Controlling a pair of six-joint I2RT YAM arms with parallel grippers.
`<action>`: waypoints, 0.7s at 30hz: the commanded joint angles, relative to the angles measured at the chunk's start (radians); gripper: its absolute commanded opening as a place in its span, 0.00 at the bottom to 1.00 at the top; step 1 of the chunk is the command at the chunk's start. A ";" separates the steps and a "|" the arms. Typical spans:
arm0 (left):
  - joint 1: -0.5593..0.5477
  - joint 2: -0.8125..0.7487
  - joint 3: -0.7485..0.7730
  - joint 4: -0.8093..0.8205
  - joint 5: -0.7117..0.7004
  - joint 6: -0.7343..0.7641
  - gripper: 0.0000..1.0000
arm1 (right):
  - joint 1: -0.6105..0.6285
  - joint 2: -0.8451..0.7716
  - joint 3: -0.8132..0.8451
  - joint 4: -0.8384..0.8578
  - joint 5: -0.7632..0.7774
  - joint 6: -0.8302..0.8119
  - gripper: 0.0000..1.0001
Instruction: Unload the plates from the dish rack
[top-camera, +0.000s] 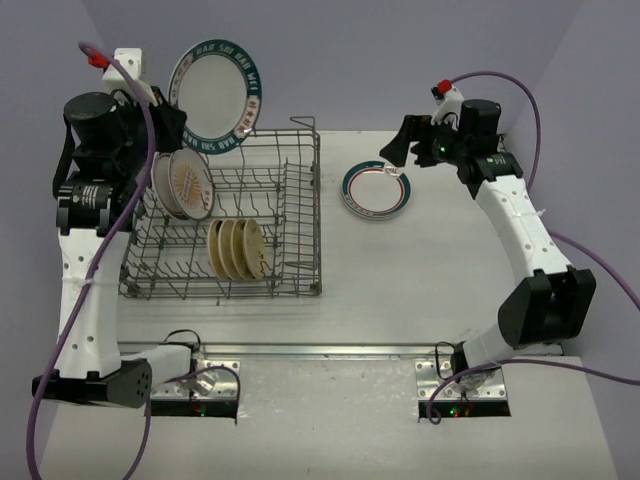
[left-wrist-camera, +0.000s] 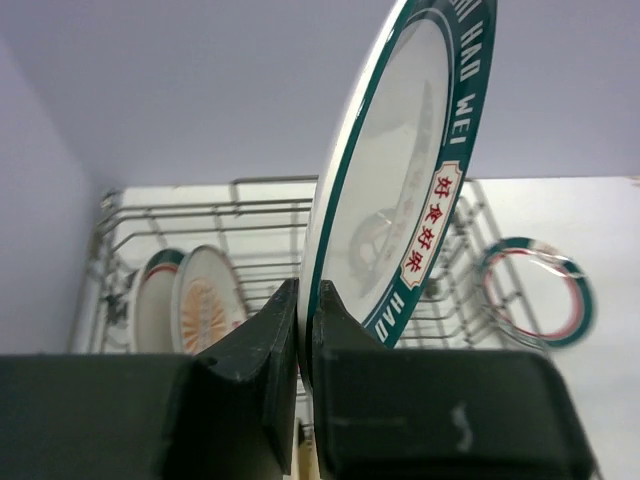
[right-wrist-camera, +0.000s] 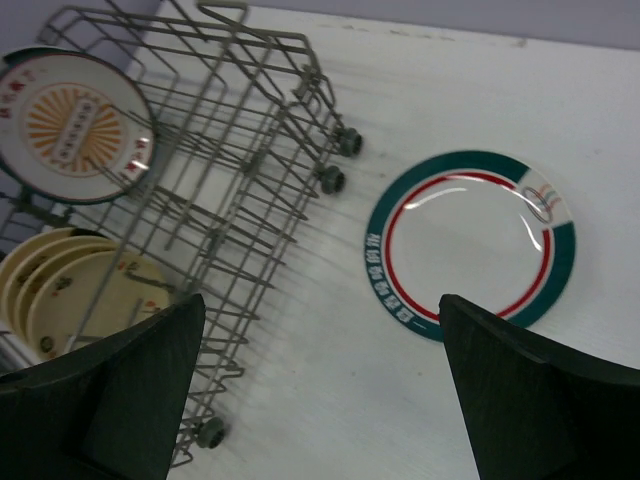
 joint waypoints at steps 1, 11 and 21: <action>-0.004 0.007 -0.030 0.061 0.376 -0.060 0.00 | 0.023 -0.108 -0.026 0.225 -0.250 0.095 0.99; -0.007 0.069 -0.069 0.018 0.734 -0.112 0.00 | 0.193 -0.041 0.130 0.160 -0.252 0.046 0.99; -0.108 0.103 -0.106 -0.041 0.768 -0.064 0.00 | 0.311 0.054 0.162 0.097 -0.192 -0.035 0.74</action>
